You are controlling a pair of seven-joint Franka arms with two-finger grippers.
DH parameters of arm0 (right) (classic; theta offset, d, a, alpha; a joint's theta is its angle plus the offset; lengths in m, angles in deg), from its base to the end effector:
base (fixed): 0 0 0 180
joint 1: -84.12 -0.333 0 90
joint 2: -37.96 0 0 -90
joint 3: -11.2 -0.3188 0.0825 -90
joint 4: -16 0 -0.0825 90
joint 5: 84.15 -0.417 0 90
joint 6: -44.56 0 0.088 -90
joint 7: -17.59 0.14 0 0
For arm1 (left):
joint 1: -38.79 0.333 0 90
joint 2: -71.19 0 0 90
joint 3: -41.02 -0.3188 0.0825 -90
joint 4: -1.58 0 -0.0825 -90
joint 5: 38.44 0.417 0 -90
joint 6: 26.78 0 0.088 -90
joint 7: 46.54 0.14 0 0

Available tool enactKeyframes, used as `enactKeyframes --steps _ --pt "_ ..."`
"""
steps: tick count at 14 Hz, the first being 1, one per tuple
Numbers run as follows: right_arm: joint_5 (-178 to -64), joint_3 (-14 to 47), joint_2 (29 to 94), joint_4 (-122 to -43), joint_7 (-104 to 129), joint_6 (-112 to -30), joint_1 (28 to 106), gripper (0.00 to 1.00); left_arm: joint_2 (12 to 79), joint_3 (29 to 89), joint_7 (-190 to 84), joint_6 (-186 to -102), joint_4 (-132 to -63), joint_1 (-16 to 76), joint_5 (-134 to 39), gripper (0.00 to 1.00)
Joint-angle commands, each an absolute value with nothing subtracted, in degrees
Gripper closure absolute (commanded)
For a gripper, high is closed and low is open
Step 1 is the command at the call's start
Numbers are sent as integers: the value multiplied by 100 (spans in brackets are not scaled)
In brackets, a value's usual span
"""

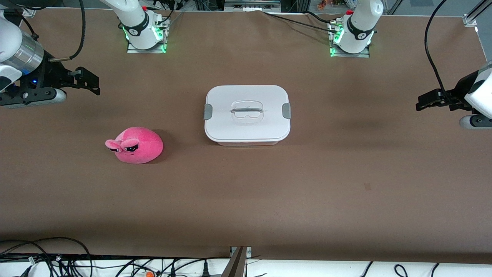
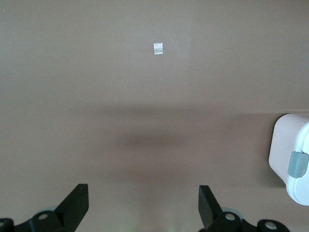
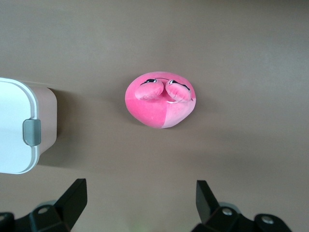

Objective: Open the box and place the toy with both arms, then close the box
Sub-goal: 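Reach the left gripper over the box lid handle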

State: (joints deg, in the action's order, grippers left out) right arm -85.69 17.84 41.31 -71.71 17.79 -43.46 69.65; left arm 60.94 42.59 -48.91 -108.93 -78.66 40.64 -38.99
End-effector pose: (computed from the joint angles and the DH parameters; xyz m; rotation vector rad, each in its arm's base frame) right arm 0.5934 0.0873 0.5770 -3.1171 -0.2082 0.0843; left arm 0.6223 0.0030 0.5597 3.1207 0.0713 -0.2279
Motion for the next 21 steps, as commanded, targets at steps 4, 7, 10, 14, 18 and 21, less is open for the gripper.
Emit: enactKeyframes --steps 4,7,10,14,18,21 --pt "-8573 1779 4077 -7207 1715 -4333 6988 0 6030 4295 -4927 -10826 -7611 4012 -3967 0" --pt "-8573 1779 4077 -7207 1715 -4333 6988 0 5951 4462 -4918 -10808 -7620 3740 -4002 0" --pt "-8573 1788 4077 -7207 1680 -4333 6997 0 5871 4515 -4927 -10808 -7611 3345 -4081 0" --pt "-8573 1788 4077 -7224 1680 -4342 6997 0 5714 4507 -4962 -10843 -7620 2563 -4037 0" --pt "-8573 1788 4086 -7224 1680 -4359 6997 0 5292 4524 -4900 -10869 -7603 1746 -4134 0" --pt "-8573 1788 4086 -7224 1680 -4359 6997 0 5107 4524 -4900 -11448 -7594 1113 -4143 0"
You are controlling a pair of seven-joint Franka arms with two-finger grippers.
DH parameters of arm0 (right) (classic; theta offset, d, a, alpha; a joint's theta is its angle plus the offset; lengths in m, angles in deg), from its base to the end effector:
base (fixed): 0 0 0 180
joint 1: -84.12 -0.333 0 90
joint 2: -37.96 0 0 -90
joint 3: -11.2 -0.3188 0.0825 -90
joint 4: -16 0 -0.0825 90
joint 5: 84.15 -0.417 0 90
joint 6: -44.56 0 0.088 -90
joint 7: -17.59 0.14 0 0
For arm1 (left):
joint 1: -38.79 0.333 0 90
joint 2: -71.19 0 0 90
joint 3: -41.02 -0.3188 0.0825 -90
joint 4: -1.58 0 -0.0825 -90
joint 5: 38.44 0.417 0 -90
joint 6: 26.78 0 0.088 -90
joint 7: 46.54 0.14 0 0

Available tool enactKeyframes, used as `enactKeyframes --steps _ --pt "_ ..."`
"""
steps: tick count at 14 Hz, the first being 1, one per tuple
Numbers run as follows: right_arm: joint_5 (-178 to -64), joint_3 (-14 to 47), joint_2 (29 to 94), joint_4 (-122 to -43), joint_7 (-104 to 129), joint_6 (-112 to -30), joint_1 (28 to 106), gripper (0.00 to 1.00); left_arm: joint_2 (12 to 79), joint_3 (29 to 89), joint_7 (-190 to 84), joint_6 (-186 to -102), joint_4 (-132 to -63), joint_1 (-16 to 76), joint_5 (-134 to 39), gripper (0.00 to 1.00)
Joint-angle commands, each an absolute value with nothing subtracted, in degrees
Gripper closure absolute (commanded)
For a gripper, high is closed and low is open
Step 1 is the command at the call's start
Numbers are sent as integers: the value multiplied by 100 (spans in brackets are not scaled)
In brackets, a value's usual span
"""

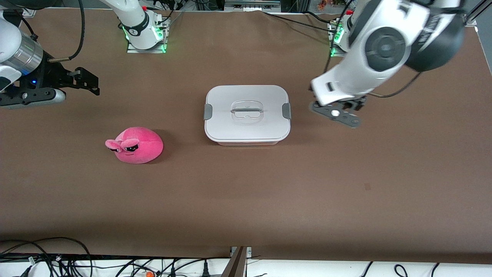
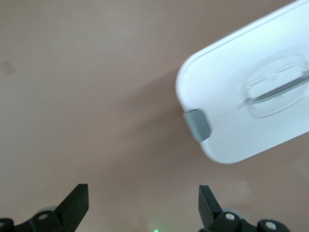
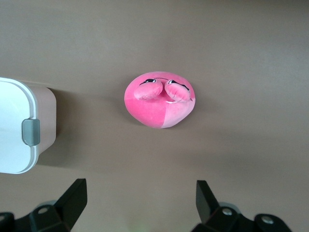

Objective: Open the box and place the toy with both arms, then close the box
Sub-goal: 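Reach the left gripper over the box lid handle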

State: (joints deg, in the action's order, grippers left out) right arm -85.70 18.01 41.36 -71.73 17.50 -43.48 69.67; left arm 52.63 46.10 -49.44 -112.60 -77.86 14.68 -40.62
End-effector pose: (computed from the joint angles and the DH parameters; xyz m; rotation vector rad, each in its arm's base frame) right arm 0.5939 0.0854 0.5763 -3.1168 -0.2109 0.0855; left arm 0.5773 -0.3207 0.4782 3.0361 -0.7045 -0.3465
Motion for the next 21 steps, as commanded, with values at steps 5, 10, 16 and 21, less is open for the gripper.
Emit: enactKeyframes --steps 5,10,16,21 --pt "-8573 1788 4094 -7224 1680 -4359 6997 0 4607 4603 -4830 -12528 -7602 216 -4204 0" --pt "-8573 1788 4094 -7259 1680 -4368 6997 0 4026 4630 -3655 -13471 -7611 -365 -4125 0" --pt "-8573 1788 4094 -7259 1680 -4386 6997 0 3982 4629 -2177 -13497 -7708 -436 -3705 0" --pt "-8573 1788 4103 -7268 1680 -4412 6997 0 3630 4629 -2105 -13884 -7725 -541 -3493 0"
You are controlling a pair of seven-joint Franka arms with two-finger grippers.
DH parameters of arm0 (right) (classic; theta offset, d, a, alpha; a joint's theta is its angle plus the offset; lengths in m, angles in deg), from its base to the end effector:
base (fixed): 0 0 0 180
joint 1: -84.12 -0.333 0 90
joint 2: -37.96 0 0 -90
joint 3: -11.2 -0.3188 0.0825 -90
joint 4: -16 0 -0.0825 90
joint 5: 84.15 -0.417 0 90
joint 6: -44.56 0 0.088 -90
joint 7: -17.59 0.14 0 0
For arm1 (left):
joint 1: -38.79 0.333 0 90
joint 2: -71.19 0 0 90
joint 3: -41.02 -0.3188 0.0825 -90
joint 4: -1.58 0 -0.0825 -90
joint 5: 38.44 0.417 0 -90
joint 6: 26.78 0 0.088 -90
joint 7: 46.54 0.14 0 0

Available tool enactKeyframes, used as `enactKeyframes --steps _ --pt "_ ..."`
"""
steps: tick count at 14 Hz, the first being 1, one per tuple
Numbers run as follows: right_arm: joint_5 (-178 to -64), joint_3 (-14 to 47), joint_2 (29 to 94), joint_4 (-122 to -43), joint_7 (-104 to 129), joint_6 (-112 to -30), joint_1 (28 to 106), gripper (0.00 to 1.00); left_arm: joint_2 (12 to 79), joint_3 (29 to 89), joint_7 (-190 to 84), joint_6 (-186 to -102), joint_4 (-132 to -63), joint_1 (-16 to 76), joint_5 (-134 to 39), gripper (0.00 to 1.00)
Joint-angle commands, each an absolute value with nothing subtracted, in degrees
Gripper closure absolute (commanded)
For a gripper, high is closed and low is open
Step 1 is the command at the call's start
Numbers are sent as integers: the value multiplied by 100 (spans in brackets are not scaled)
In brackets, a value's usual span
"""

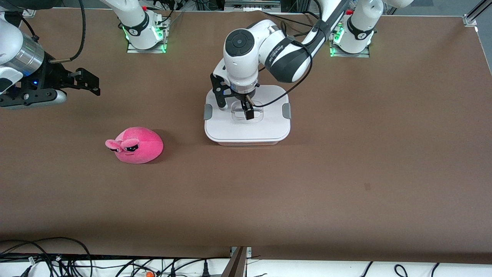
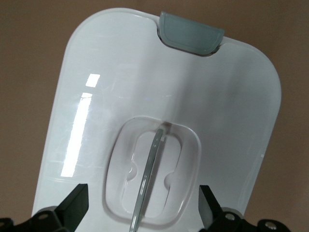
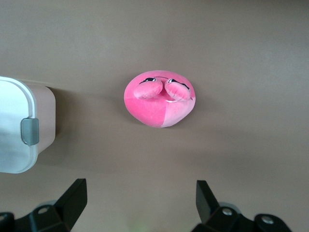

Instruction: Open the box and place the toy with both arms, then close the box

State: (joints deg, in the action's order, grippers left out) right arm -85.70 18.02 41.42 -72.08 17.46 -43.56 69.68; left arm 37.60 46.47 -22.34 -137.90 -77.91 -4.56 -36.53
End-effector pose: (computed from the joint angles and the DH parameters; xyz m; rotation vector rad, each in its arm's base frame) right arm 0.5940 0.0852 0.5728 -3.1170 -0.2113 0.0944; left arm 0.5011 -0.5503 0.3239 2.5155 -1.8566 -0.0556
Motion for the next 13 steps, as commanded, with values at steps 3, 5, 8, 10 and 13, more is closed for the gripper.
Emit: enactKeyframes --steps 3,5,8,10,13 --pt "-8573 1788 4103 -7268 1680 -4421 6997 0 3648 4638 -2097 -13876 -7805 -559 -3308 0" --pt "-8573 1797 4103 -7268 1680 -4421 6997 0 3630 4638 -2105 -13884 -7831 -568 -3308 0" --pt "-8573 1788 4112 -7294 1671 -4429 6997 0 3648 4638 -2166 -13841 -7840 -559 -3325 0" --pt "-8573 1788 4112 -7303 1680 -4429 6997 0 3648 4638 -2115 -13814 -7840 -559 -3325 29" --pt "-8573 1788 4112 -7312 1680 -4456 6997 0 3665 4638 -2229 -13682 -7831 -612 -3317 72"
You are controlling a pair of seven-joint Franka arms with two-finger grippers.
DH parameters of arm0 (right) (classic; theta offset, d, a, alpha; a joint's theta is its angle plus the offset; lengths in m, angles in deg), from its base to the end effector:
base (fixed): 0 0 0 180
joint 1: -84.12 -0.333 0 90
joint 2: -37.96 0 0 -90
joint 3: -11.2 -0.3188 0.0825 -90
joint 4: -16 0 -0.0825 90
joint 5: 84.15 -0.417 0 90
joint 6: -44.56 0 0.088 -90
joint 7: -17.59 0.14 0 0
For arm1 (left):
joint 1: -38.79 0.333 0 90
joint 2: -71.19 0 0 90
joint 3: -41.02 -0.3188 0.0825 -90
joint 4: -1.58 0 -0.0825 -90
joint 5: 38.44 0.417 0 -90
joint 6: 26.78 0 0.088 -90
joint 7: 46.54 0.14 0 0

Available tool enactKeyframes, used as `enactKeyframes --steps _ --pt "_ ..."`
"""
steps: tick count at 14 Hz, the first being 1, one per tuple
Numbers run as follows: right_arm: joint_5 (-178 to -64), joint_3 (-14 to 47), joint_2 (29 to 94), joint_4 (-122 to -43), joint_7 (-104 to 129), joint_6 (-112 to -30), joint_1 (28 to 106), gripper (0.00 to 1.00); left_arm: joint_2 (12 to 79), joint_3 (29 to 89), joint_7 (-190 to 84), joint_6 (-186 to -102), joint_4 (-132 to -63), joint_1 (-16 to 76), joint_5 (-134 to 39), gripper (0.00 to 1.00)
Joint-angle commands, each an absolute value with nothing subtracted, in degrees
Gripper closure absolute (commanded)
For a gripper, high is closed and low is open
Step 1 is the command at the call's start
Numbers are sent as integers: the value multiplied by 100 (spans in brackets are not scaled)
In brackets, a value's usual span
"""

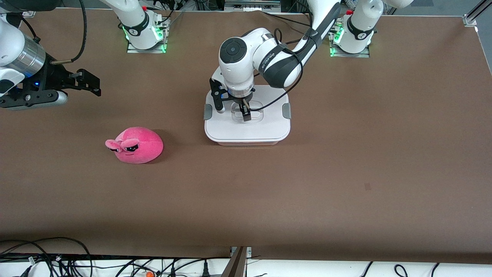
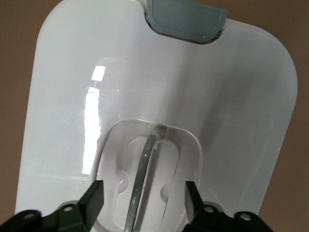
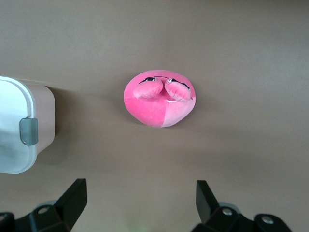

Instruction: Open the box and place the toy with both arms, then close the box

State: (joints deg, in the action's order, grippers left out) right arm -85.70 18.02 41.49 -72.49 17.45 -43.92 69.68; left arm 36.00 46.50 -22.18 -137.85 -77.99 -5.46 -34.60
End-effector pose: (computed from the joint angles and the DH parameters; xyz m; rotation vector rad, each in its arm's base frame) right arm 0.5946 0.0853 0.5690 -3.1172 -0.2112 0.0977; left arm 0.4940 -0.5555 0.3024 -2.4811 1.8929 0.0916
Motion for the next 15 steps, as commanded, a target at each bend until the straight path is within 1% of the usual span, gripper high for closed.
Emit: enactKeyframes --steps 1,2,3,7,9,13,15 --pt "-8573 1797 4112 -7329 1680 -4456 6997 0 3674 4638 -2211 -13682 -7831 -612 -3317 84" --pt "-8573 1788 4103 -7382 1680 -4473 6997 0 3700 4638 -2211 -13665 -7831 -612 -3317 94" --pt "-8573 1797 4103 -7391 1680 -4491 6997 0 3718 4638 -2202 -13656 -7831 -603 -3317 100" --pt "-8573 1788 4112 -7409 1680 -4508 6997 0 3753 4638 -2202 -13542 -7770 -594 -3317 100" --pt "-8564 1788 4112 -7645 1671 -4692 6997 0 3771 4638 -2202 -13542 -7752 -577 -3317 100" --pt "-8529 1788 4042 -8601 1653 -5569 6997 0 3832 4638 -2211 -13515 -7717 -568 -3325 100" --pt "-8529 1788 4042 -9050 1645 -6053 7006 0 3902 4629 -2202 -13288 -7621 -542 -3334 100"
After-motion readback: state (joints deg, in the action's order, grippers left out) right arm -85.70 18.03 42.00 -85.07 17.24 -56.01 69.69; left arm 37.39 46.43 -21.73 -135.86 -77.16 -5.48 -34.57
